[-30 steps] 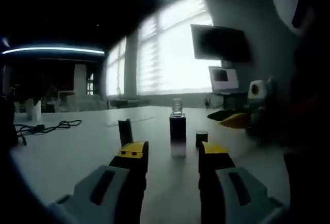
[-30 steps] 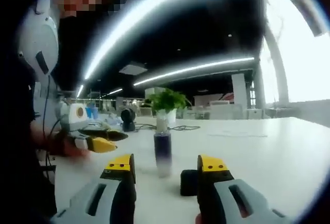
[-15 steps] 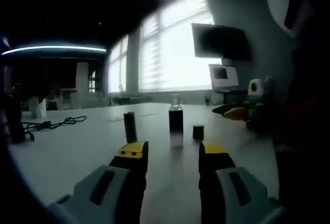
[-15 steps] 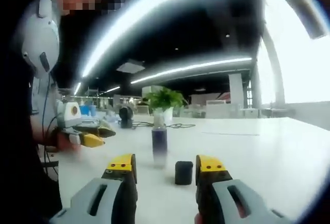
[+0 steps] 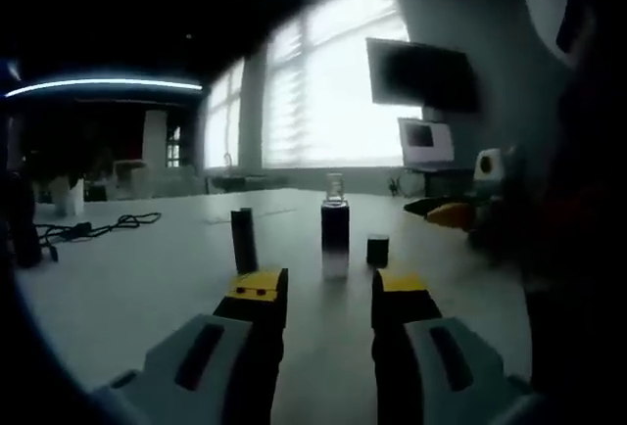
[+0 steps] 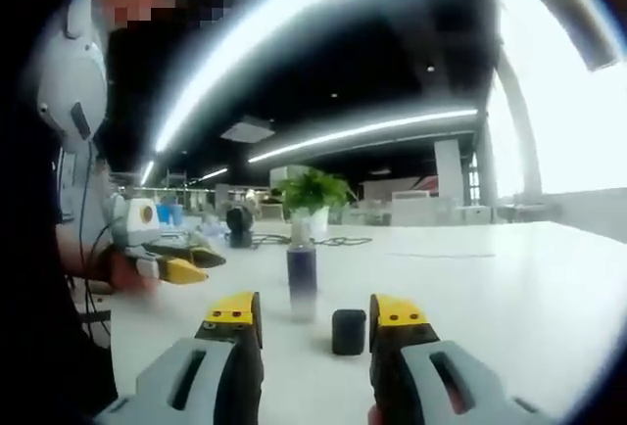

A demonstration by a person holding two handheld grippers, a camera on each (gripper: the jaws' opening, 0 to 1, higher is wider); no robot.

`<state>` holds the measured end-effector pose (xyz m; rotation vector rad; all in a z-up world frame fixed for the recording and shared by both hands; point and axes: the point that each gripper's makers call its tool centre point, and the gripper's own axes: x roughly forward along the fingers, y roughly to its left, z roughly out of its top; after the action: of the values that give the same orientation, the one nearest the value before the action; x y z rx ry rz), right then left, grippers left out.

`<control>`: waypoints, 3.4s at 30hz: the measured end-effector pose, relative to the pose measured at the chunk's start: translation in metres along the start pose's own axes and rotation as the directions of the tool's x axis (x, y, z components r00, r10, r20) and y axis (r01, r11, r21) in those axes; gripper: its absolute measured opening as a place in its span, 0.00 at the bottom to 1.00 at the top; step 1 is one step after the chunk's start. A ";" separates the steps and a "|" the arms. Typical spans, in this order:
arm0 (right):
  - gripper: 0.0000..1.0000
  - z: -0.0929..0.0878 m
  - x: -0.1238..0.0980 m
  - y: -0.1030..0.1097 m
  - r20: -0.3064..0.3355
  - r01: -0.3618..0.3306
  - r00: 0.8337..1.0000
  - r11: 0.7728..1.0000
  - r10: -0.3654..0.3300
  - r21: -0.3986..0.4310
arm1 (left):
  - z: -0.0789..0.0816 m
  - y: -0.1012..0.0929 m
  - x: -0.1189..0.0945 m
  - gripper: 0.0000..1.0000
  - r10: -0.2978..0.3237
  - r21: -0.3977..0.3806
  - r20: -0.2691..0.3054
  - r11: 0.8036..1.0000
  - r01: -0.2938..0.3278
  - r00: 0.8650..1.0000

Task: Pick up cosmetic bottle twist off cap place on table pick up cap screw tight cap place on table

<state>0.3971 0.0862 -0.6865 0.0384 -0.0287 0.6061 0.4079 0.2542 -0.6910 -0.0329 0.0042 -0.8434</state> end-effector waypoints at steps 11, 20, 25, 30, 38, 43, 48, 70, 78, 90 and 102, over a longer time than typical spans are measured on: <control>0.36 0.002 0.000 -0.001 0.005 0.013 1.000 1.000 -0.013 0.005 | 0.001 -0.002 0.025 0.19 -0.009 0.068 -0.016 0.998 0.010 1.000; 0.35 0.002 -0.001 -0.003 0.010 0.023 1.000 1.000 -0.023 0.009 | -0.001 -0.002 0.049 0.19 -0.005 0.071 -0.020 0.997 0.007 1.000; 0.34 0.001 -0.001 -0.004 0.006 0.027 1.000 1.000 -0.027 0.005 | -0.004 -0.006 0.061 0.20 -0.017 0.037 -0.036 0.999 0.018 0.999; 0.34 -0.001 -0.002 -0.006 0.002 0.030 1.000 0.999 -0.030 0.012 | -0.003 -0.005 0.071 0.20 -0.010 0.008 -0.030 1.000 0.010 1.000; 0.33 -0.004 -0.004 -0.014 -0.003 0.038 0.999 0.999 -0.038 0.021 | -0.003 -0.009 0.084 0.27 -0.008 0.026 -0.030 1.000 0.009 1.000; 0.33 -0.004 -0.003 -0.012 -0.004 0.038 0.999 0.999 -0.038 0.027 | -0.002 -0.010 0.092 0.27 0.000 0.014 -0.025 1.000 0.000 1.000; 0.33 -0.003 -0.002 -0.011 -0.005 0.037 0.999 0.999 -0.037 0.029 | -0.006 -0.012 0.104 0.27 0.001 0.010 -0.046 1.000 -0.001 0.999; 0.29 -0.001 -0.001 -0.010 0.001 0.051 0.999 0.998 -0.051 0.024 | -0.012 -0.009 0.122 0.13 0.043 0.073 -0.049 0.997 -0.040 0.998; 0.27 0.000 -0.002 -0.012 0.014 0.056 0.998 0.998 -0.057 0.029 | -0.014 -0.011 0.121 0.12 0.004 0.031 -0.059 1.000 -0.002 0.998; 0.26 -0.001 -0.003 -0.014 0.018 0.064 0.998 0.998 -0.064 0.030 | -0.011 -0.031 0.092 0.12 -0.181 0.087 -0.058 0.979 0.186 0.982; 0.25 -0.002 -0.003 -0.014 0.005 0.075 0.997 0.997 -0.075 0.016 | -0.007 -0.055 0.051 0.12 -0.322 0.072 -0.050 0.943 0.325 0.945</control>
<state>0.4031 0.0732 -0.6892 0.0561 -0.0279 0.5316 0.4006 0.1793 -0.6958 0.0589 0.0005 -1.1732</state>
